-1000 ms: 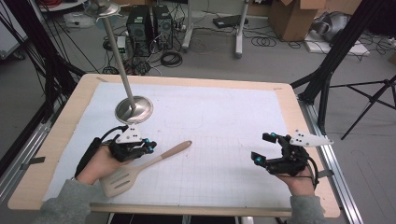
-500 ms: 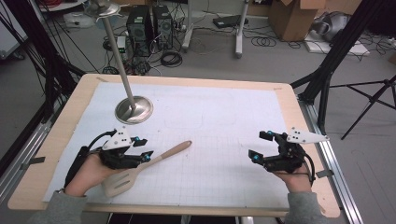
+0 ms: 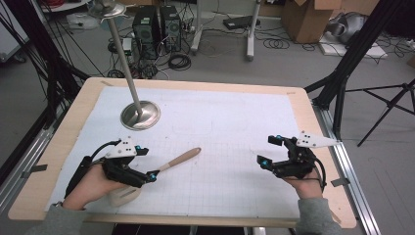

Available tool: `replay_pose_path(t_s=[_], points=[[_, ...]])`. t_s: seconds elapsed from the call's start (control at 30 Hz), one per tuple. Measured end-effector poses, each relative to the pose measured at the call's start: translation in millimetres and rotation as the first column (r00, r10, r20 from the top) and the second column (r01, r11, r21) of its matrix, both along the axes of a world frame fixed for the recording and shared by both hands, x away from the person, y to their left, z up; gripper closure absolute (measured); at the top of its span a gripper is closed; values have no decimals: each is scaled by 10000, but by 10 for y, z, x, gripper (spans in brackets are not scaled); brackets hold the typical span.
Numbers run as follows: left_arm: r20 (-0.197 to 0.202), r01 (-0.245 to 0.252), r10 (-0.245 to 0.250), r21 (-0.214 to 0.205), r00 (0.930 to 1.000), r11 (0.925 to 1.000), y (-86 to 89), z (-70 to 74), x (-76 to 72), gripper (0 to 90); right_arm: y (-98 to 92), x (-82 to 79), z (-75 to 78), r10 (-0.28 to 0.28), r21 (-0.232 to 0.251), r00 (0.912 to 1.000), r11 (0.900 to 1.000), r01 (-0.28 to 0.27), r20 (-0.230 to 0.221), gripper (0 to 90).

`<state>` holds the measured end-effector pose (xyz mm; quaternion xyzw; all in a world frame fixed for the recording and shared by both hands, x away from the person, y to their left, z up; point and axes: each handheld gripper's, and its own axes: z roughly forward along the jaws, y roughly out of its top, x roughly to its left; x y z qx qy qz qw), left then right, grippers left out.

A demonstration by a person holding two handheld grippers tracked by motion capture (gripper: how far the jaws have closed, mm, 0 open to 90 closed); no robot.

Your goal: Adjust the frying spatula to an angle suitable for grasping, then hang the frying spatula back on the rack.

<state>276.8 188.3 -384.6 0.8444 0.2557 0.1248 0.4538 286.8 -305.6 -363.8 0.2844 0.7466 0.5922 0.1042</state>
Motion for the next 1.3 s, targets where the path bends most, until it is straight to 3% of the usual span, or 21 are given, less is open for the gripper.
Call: replay_pose_path(t_s=[0.27, 0.37, 0.57, 1.03, 1.3], points=[[158, -186, 187, -22, 9997, 9998, 32, -20, -27, 165, 42, 30, -3, 74, -61, 10000, 10000, -74, -45, 86], [-29, -300, 299, -325, 9995, 9990, 54, -26, -19, 165, 60, 46, -4, 141, -83, 9999, 9999, -141, -32, 86], [74, -582, 582, 89, 9983, 9983, 27, -50, -28, 171, 55, 60, -8, 142, -58, 9999, 9999, -142, -32, 86], [213, -517, 501, 813, 9985, 9953, -10, -91, -19, 184, 74, 48, -6, 200, -120, 9998, 9997, -201, -82, 86], [-26, -342, 349, 1319, 9994, 9907, -53, -151, -8, 225, 70, 63, -10, 218, -120, 9998, 9997, -218, -44, 86]])
